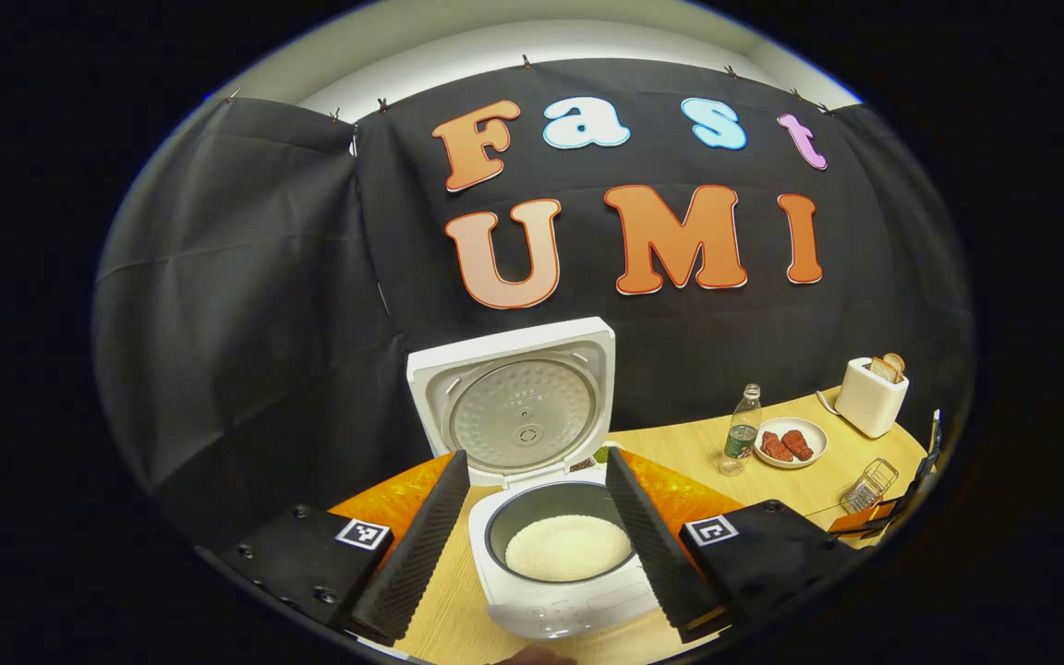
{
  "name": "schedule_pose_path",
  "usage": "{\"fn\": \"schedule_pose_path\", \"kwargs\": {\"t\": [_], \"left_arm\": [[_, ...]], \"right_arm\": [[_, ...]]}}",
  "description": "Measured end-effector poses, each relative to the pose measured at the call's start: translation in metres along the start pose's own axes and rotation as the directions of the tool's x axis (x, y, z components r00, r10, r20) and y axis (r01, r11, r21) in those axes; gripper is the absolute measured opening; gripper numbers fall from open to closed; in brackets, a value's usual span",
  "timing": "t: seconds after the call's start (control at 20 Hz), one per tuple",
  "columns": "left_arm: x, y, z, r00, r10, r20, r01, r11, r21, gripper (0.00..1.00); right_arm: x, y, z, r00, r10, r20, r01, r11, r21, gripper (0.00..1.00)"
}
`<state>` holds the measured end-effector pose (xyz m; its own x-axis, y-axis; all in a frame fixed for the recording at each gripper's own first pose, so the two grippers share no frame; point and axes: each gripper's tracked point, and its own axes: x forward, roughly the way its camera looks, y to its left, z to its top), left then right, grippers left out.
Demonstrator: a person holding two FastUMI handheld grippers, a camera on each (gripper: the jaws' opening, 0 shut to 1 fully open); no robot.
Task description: Close the left gripper, press the button to open the rice cooker; take a wooden spoon from the chopstick holder with the right hand, scoop a spoonful of rice and pour it into the rice cooker, then put the wooden spoon back into the chopstick holder.
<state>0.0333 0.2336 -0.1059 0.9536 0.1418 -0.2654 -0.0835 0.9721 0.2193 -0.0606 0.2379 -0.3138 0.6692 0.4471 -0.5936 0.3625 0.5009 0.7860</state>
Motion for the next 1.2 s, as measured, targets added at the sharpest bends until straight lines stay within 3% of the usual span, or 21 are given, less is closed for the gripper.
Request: {"fn": "schedule_pose_path", "kwargs": {"t": [0.2,0.3,0.5,0.6,0.8,0.95,1.2], "left_arm": [[-0.001,0.0,0.003,1.0,0.023,0.008,-0.023,1.0,-0.016,1.0],[0.001,0.002,0.005,0.999,0.04,0.011,-0.039,0.999,-0.037,0.97],[0.001,0.004,0.004,0.998,0.066,0.018,-0.065,0.994,-0.085,1.0],[0.001,0.009,0.0,0.997,0.082,0.014,-0.08,0.992,-0.102,0.96],[-0.004,0.031,-0.004,0.991,0.134,0.017,-0.131,0.983,-0.132,1.0],[-0.01,0.055,-0.012,0.983,0.181,0.01,-0.177,0.971,-0.159,0.96],[-0.024,0.101,-0.025,0.964,0.264,-0.007,-0.26,0.945,-0.199,1.0]], "right_arm": [[-0.017,0.002,0.02,0.998,0.063,-0.005,-0.063,0.997,0.037,0.11],[-0.028,0.003,0.037,0.995,0.097,0.007,-0.097,0.99,0.099,0.11],[-0.044,0.017,0.072,0.981,0.182,0.067,-0.192,0.957,0.217,0.11],[-0.048,0.029,0.083,0.972,0.222,0.082,-0.236,0.933,0.271,0.11],[-0.047,0.069,0.095,0.949,0.303,0.092,-0.316,0.884,0.344,0.11],[-0.036,0.106,0.094,0.931,0.357,0.075,-0.357,0.853,0.381,0.11],[-0.014,0.177,0.078,0.914,0.406,0.018,-0.384,0.849,0.364,0.11]]}}
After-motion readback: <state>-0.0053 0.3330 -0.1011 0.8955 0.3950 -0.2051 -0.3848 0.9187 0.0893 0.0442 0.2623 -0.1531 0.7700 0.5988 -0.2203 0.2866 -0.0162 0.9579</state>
